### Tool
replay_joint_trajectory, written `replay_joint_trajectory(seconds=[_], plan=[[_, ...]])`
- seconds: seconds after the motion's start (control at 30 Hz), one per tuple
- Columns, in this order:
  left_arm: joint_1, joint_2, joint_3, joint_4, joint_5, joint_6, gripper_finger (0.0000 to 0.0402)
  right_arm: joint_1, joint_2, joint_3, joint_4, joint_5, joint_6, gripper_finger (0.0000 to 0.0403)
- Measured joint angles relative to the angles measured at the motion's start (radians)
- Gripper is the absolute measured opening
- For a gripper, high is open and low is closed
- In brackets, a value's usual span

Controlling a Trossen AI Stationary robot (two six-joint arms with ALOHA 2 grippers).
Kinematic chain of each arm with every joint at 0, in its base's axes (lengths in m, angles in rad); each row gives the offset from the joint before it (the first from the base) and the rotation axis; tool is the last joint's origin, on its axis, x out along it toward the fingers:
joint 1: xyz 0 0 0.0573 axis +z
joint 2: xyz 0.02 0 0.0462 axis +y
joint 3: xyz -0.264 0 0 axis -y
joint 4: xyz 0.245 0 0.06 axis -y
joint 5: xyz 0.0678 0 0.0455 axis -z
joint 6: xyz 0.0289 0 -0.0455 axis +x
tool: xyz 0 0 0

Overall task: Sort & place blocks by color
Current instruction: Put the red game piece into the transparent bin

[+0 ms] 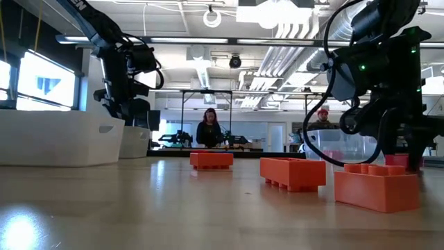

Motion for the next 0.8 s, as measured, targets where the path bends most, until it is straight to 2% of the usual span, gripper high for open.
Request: replay_joint_trajectory(seconds=[0.33,0.47,0.67,0.8], plan=[[0.0,0.0,0.0,-0.001,0.0,0.025,0.0184,-0.022,0.002,0.126,-0.021,0.055,0.112,0.0106],[0.0,0.0,0.0,-0.002,0.008,0.026,0.0184,-0.071,0.002,0.197,-0.021,0.053,0.175,0.0106],[-0.004,0.0,0.0,-0.002,0.091,0.026,0.0184,-0.167,0.002,0.273,-0.015,0.125,0.205,0.0106],[-0.027,-0.002,0.0,-0.004,0.113,0.028,0.0184,-0.245,0.002,0.314,-0.014,0.133,0.205,0.0106]])
